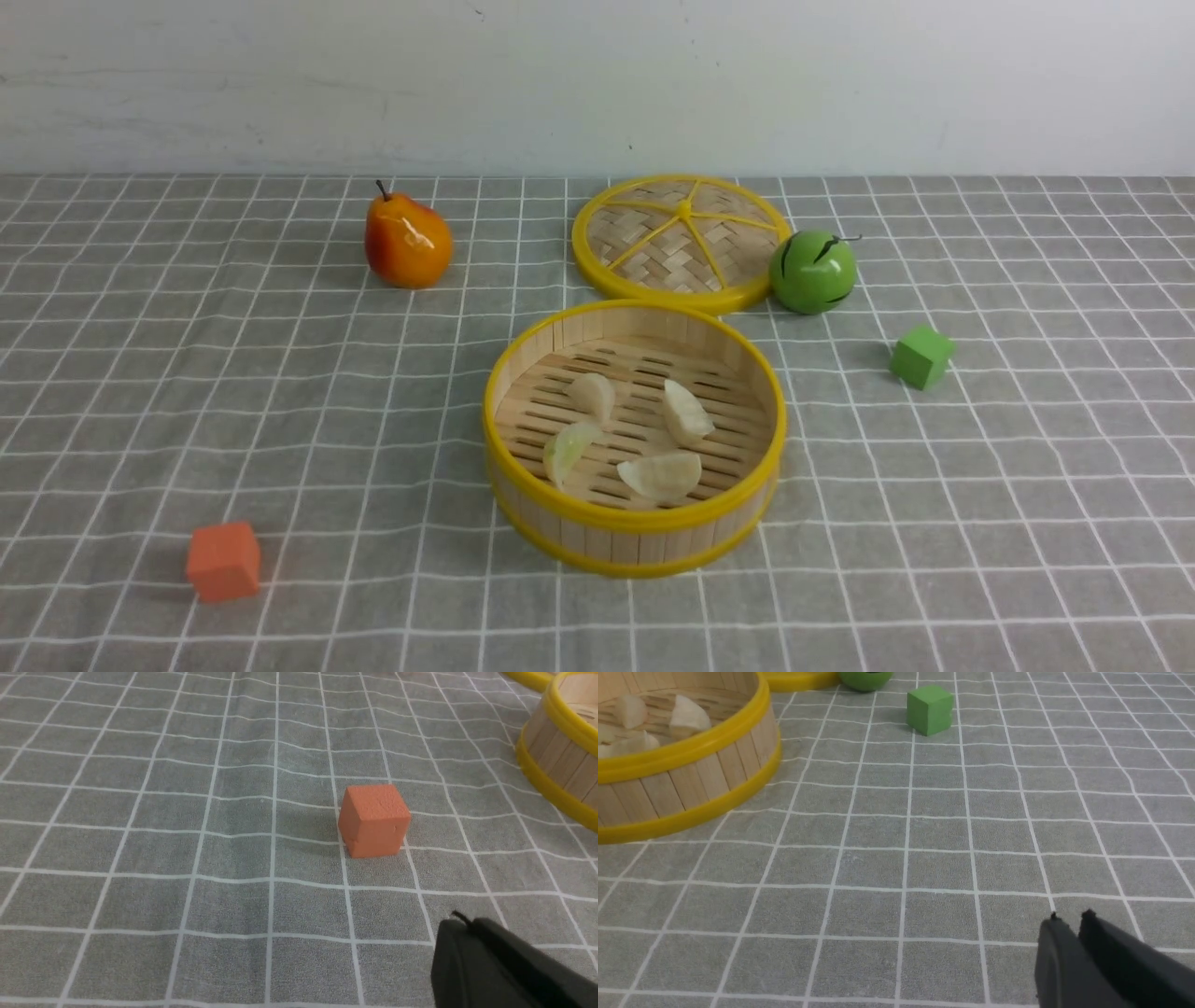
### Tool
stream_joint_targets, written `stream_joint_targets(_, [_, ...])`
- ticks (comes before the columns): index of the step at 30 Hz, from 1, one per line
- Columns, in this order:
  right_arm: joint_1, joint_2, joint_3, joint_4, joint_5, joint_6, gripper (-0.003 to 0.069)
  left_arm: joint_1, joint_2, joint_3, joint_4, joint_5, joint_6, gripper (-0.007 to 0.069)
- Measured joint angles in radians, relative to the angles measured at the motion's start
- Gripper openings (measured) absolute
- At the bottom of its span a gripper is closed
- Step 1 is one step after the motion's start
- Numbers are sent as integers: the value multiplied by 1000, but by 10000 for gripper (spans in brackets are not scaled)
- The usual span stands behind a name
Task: Put the dumplings into the steamer on the table with the grey tablecloth.
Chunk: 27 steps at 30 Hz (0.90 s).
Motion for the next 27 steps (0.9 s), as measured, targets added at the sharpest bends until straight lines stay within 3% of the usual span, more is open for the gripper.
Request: stream_joint_targets(27, [0, 0, 0, 0, 0, 0, 95, 0, 0, 0, 0, 2, 3, -14])
